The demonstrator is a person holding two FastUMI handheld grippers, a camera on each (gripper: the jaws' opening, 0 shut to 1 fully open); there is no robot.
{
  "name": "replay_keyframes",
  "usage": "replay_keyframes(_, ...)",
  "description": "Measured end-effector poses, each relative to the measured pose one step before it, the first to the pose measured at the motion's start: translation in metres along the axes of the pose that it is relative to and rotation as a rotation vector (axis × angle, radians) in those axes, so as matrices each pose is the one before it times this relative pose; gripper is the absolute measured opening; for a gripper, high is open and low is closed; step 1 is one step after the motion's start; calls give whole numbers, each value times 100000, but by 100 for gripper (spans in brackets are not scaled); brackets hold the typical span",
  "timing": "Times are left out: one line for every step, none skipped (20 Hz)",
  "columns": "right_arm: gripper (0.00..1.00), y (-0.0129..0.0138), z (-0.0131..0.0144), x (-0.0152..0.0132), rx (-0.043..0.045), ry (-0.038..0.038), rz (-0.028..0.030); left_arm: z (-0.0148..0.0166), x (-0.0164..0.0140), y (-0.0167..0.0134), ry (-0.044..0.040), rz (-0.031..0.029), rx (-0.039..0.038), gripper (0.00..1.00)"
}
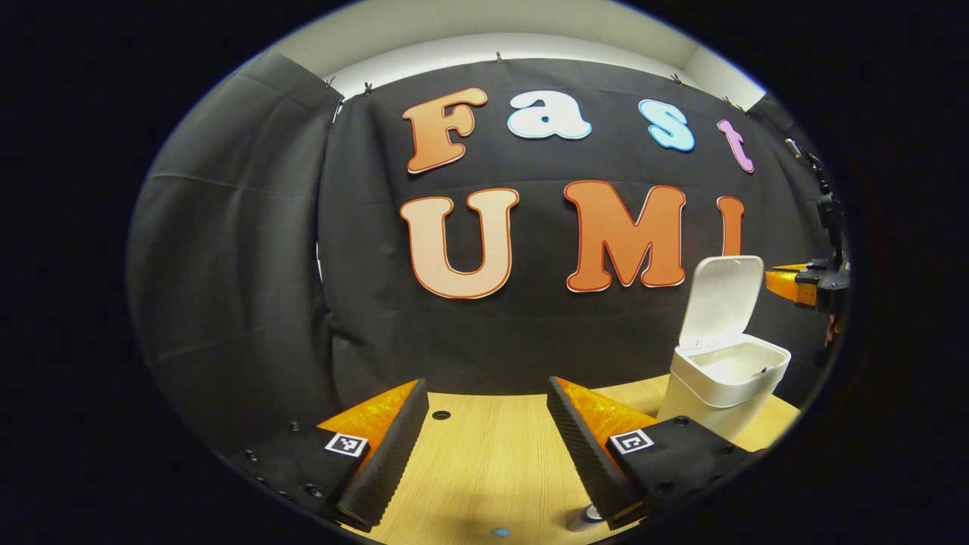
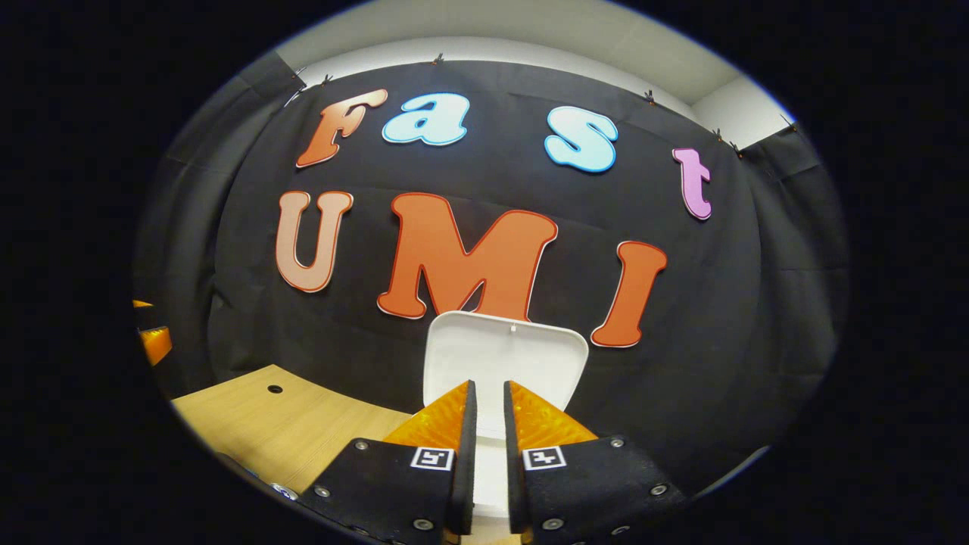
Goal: Press the lid of the desktop garbage bin to open it, pick up the crumpled paper on the desktop and throw it into the bin, then pick up the pop can on the desktop and drop it into the bin, and finally close the garbage bin lid.
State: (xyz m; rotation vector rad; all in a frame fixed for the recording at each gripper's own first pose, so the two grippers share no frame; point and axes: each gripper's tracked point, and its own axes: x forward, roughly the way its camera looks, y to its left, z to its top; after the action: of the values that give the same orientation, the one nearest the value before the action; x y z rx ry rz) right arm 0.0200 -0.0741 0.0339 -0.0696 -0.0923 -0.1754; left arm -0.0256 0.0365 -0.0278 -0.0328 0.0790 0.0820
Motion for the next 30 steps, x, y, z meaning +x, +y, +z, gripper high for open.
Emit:
replay_keyframes(23, 572, 125, -175, 834, -1359, 1763, -228, 17, 26, 345, -44, -348, 100)
replay_keyframes(35, 685, 159, -197, 903, -927, 2139, -141, 56, -84, 492, -253, -458, 100)
replay_keyframes(40, 697, -152, -167, 794, -619, 2135, -184, 101, -63, 586, -399, -631, 100)
replay_keyframes(52, 736, -298, -117, 573, 49, 2034, -423, 26, -113, 830, -610, -614, 100)
replay_keyframes(59, 858, -556, -264, 588, 871, 2667, -386, 2, -147, 967, -453, -614, 100)
replay_keyframes(66, 966, -664, -186, 699, 1350, 2870, -458, 32, 79, 1110, -345, -762, 100)
replay_keyframes(71, 1169, -782, -243, 1343, 2025, 3884, -556, 124, -177, 1482, -628, -776, 100)
replay_keyframes(78, 1127, -664, -246, 1330, 1519, 3484, -693, 71, -53, 2020, -149, -330, 100)
replay_keyframes(82, 766, -448, -99, 832, 1098, 2630, -691, 104, 68, 1620, 18, -212, 100)
replay_keyframes(89, 589, -411, -31, 253, 1115, 2024, -499, 101, -1, 1586, -568, -595, 100)
replay_keyframes(92, 599, -402, -196, 74, 1094, 1745, -784, 88, -226, 2040, -1021, -658, 100)
replay_keyframes(94, 572, -543, -82, -70, 1290, 1850, -916, 54, -347, 2290, -916, -123, 100)
replay_keyframes(94, 601, -557, -121, -225, 1300, 1687, -809, 111, -225, 2235, -663, 476, 96)
replay_keyframes(96, 577, -462, -59, -418, 1141, 1419, -695, 157, -103, 1925, -662, 593, 100)
replay_keyframes(96, 416, -463, -122, -404, 1015, 1322, -643, 158, -116, 1721, -701, 678, 100)
replay_keyframes(97, 478, -538, 69, -165, 897, 1210, -836, 12, -266, 1599, -690, 708, 100)
replay_keyframes(97, 213, -509, -24, 293, 1166, 1431, -842, 74, -384, 1587, -372, 662, 100)
replay_keyframes(98, 566, -584, 18, 376, 1468, 1696, -564, -36, -92, 1389, 217, 769, 100)
replay_keyframes(98, 539, -481, -51, 164, 743, 1329, -511, 112, -166, 725, -354, 631, 96)
replay_keyframes(99, 389, -387, 5, -256, 780, 1460, -819, 235, -97, 1440, -273, 465, 100)
replay_keyframes(99, 410, -633, 135, -495, 1128, 1185, -844, 146, -33, 1499, -107, 96, 100)
replay_keyframes(99, 410, -728, 68, -565, 1661, 1434, -910, 211, 13, 2047, -192, -195, 100)
replay_keyframes(99, 294, -830, 79, -355, 1950, 1182, -957, 212, -80, 2141, -157, -252, 100)
replay_keyframes(99, 313, -798, 189, 232, 2260, 1115, -978, 422, 81, 2077, 61, -145, 100)
replay_keyframes(99, 532, -821, 163, 609, 1735, 1681, -1033, 270, 144, 2476, 85, -83, 100)
replay_keyframes(99, 506, -556, 140, 229, 1561, 1475, -1016, 226, -106, 2178, -705, -549, 96)
replay_keyframes(99, 437, -608, 359, -119, 1348, 1501, -941, 262, -120, 2353, -428, -406, 100)
replay_keyframes(99, 362, -575, 49, -413, 1601, 1730, -1045, 374, 8, 2439, -348, -317, 100)
replay_keyframes(99, 760, -714, 136, -575, 1600, 1871, -710, 366, 25, 1800, -74, -133, 100)
replay_keyframes(99, 495, -732, 180, -618, 1797, 1794, -1017, 385, 21, 2214, -132, 90, 100)
